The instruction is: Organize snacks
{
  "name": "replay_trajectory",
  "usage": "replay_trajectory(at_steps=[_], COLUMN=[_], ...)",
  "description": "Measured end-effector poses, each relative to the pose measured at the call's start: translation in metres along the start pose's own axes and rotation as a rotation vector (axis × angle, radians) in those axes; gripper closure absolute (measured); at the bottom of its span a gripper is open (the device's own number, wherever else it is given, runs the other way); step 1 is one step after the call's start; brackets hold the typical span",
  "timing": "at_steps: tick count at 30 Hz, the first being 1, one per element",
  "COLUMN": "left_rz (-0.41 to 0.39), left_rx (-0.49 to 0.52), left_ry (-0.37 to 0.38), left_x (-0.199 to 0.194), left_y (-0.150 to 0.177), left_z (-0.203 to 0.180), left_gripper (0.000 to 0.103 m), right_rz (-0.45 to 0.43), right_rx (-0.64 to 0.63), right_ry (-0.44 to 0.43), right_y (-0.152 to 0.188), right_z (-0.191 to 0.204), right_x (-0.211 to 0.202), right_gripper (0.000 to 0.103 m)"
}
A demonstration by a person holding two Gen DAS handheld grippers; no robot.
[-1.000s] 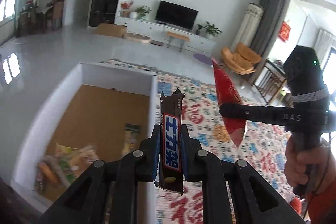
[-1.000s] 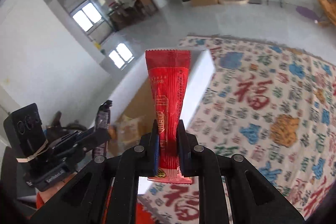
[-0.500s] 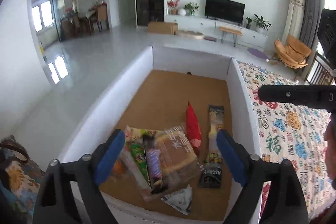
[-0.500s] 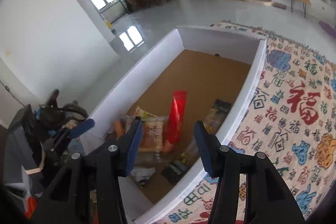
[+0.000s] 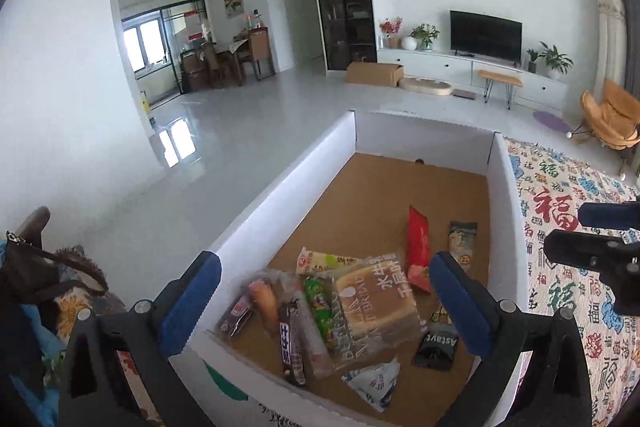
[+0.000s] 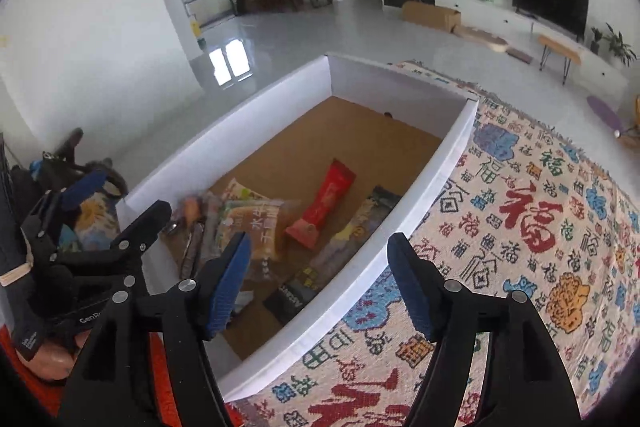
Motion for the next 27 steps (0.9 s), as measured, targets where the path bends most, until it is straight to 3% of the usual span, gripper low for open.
replay_trajectory(at_steps=[9,27], left_rz=[0.051,0.067], left_rx=[0.02,0.023], left_ry=[-0.056,-0.007], left_x=[0.006,0.003], left_y=[0.01,0.014], left_z=[0.009,0.017], left_gripper=[0.0,0.0], right_rz=[-0.011,0.042], right_rx=[-0.053,-0.066], right_ry=[0.061,0.07], right_y=[0.005,0.02], right_z=[0.008,0.026], right_x=[-0.001,0.02], right_gripper=[0.029,0.029])
Point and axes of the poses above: each gripper's, at about its wrist camera, not at the fingertips, and x roughly the way its jaws point, z to its left, y to its underside, the point moved 10 cm from there along x, roughly the way its jaws point, and after that the axes turned 3 degrees about z, right-handed, at the moved point
